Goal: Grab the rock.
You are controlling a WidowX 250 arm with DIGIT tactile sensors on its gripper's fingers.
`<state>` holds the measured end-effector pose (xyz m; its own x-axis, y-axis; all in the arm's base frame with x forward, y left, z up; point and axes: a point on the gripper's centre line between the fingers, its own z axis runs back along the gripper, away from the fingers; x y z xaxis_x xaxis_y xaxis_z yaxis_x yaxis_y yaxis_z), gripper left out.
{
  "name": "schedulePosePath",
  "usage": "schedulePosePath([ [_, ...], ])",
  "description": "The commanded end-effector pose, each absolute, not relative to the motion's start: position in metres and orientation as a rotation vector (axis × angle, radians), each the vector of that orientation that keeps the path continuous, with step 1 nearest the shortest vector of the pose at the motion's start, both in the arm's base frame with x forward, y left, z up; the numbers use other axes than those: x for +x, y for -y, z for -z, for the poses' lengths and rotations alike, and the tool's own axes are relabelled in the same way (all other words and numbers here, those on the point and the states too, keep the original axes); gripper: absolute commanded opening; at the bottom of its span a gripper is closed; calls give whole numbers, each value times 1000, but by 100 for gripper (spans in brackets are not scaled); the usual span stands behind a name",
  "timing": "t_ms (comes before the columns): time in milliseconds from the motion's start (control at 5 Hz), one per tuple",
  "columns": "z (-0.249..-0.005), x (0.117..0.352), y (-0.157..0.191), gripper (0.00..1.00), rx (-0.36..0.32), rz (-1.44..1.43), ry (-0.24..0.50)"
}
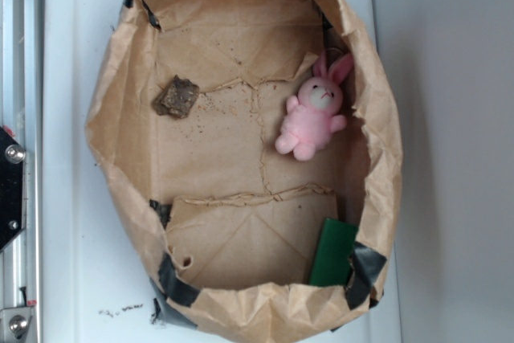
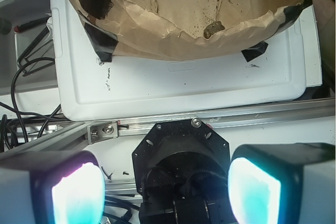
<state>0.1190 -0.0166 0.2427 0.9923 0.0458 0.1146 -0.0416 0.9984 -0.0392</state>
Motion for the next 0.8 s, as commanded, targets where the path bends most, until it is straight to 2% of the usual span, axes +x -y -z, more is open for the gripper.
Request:
schedulePosePath([
  [0,-243,119,17,100,-37,-44,116],
  [200,-238,156,18,100,-36,19,112],
  [400,-229,181,13,100,-15,-15,154],
  [600,-209,212,-5,100,-3,1,184],
])
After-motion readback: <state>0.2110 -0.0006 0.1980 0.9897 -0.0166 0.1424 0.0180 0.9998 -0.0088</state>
